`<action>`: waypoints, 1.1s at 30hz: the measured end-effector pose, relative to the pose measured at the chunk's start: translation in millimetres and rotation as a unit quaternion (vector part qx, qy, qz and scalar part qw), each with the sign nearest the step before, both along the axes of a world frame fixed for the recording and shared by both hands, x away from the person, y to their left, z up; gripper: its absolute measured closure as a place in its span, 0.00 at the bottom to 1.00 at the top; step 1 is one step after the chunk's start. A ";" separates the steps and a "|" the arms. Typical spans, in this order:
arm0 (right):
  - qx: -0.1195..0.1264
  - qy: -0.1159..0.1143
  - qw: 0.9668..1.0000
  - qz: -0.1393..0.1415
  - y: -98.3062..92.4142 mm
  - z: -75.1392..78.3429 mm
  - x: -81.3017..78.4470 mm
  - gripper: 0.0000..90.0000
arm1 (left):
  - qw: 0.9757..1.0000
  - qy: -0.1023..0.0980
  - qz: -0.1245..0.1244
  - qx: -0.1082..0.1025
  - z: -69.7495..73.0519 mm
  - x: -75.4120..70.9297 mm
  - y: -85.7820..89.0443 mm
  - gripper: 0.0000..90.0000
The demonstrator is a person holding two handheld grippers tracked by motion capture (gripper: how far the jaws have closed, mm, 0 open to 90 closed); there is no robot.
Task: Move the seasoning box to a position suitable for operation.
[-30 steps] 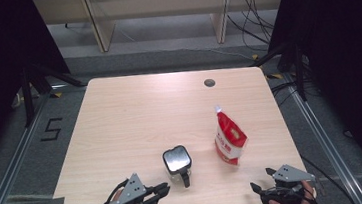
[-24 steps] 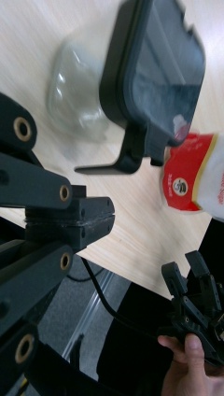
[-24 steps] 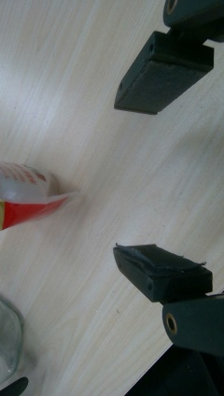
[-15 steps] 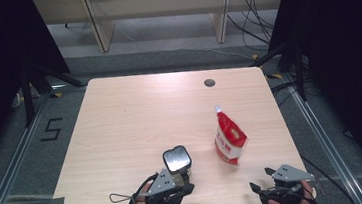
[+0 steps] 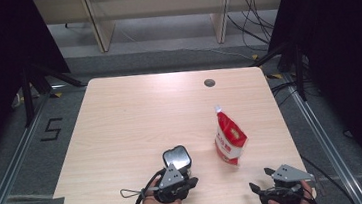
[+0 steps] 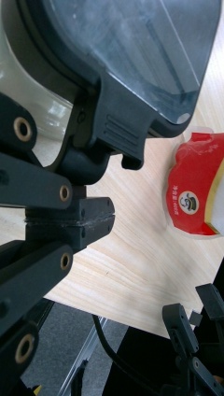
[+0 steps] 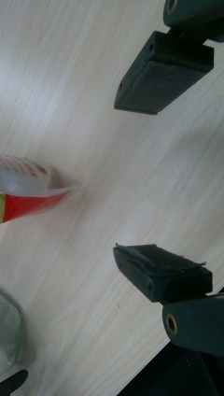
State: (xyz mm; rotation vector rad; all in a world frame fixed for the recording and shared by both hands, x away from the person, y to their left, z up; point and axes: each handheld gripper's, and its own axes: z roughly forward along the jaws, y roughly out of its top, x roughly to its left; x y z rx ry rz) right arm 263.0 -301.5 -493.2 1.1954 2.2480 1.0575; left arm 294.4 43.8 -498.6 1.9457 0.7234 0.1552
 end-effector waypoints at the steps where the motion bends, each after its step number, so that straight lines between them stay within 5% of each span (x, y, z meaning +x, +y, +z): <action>1: 0.007 0.010 1.000 -0.009 1.8 0.3 -2.1 0.28 | 1.000 -0.003 -0.002 0.009 0.7 -0.1 0.9 0.99; 6: 0.002 0.001 1.000 0.005 -0.3 -0.1 0.2 0.28 | 1.000 0.006 0.001 0.006 0.5 -0.7 6.7 0.99; 15: -0.005 -0.007 1.000 0.003 -0.8 0.4 0.3 0.28 | 0.999 -0.014 0.022 0.019 3.9 -0.7 39.5 0.96; 21: 0.007 0.015 1.000 0.014 -0.2 0.0 1.2 0.28 | 0.998 -0.015 0.045 0.028 4.3 -0.7 64.2 0.95; 29: 0.011 0.014 1.000 -0.009 2.8 0.2 -2.3 0.28 | 0.999 -0.019 0.044 0.020 4.2 -0.7 81.8 0.93; 31: -0.003 -0.007 1.000 0.004 -0.6 0.4 0.2 0.28 | 0.999 -0.012 0.042 0.007 4.9 -2.8 84.6 0.88; 33: 0.002 0.002 1.000 0.006 -0.2 0.5 -0.4 0.28 | 0.999 -0.017 0.044 0.002 6.9 -7.7 87.5 0.85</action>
